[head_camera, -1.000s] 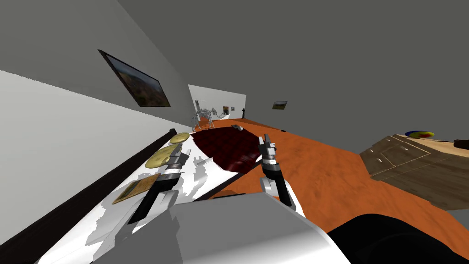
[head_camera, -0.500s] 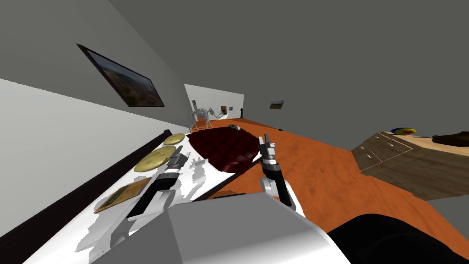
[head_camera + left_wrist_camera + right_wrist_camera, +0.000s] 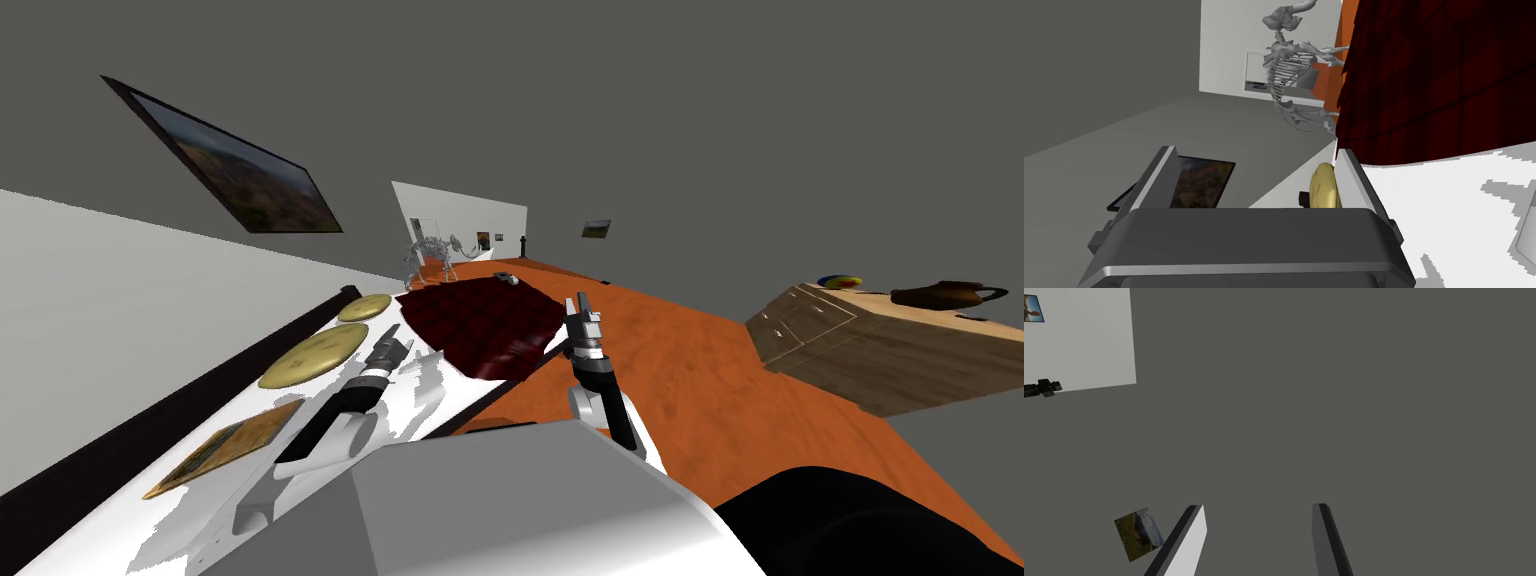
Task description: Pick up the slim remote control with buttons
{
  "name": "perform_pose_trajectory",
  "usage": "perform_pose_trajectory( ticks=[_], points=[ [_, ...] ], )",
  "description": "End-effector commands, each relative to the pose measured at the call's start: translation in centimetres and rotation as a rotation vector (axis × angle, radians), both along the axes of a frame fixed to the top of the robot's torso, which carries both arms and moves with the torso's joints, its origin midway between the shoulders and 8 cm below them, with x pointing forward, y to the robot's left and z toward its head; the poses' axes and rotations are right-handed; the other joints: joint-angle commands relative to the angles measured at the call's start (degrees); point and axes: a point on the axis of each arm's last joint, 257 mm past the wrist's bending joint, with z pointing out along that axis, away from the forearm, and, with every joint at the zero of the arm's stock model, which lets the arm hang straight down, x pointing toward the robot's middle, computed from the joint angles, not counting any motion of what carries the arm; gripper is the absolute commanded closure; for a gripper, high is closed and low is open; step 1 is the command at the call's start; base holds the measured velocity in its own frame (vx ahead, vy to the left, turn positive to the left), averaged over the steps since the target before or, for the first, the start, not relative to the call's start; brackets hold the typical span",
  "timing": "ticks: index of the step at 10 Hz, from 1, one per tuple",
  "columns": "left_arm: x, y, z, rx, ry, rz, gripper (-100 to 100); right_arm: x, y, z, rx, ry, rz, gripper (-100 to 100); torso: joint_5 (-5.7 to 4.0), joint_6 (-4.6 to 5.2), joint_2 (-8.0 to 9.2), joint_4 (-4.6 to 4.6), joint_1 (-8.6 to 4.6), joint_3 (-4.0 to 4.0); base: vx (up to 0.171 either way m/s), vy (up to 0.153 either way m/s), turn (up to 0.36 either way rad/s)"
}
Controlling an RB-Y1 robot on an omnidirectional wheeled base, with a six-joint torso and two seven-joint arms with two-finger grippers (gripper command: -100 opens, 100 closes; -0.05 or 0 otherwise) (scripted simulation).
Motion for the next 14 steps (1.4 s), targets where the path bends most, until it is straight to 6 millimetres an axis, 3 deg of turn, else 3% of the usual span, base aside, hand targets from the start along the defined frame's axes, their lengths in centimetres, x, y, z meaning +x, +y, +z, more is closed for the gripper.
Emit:
perform_pose_trajectory(
  ticks=[1,7,9,14],
  points=[
    [0.5,0.4,-1.2,-0.015,0.039,0.005,-100,0.0,0.0,0.0,0.000,0.000,0.000,0,0.00,0.00,0.00,0.00,0.00,0.00,0.027,-0.076,-0.041],
    [0.7,4.4,-9.0,-0.126,0.296,0.043,-100,0.0,0.0,0.0,0.000,0.000,0.000,0,0.00,-0.04,-0.04,-0.01,0.07,-0.03,0.040,-0.073,-0.086],
    [0.6,4.4,-9.4,-0.128,0.312,0.045,-100,0.0,0.0,0.0,0.000,0.000,0.000,0,0.04,-0.03,0.00,0.00,0.25,0.00,0.023,-0.020,-0.022],
    [-0.8,7.0,-15.2,-0.216,0.514,0.080,-100,0.0,0.0,0.0,0.000,0.000,0.000,0,0.05,-0.03,0.01,0.00,0.28,0.00,0.038,-0.022,-0.079]
  ],
)
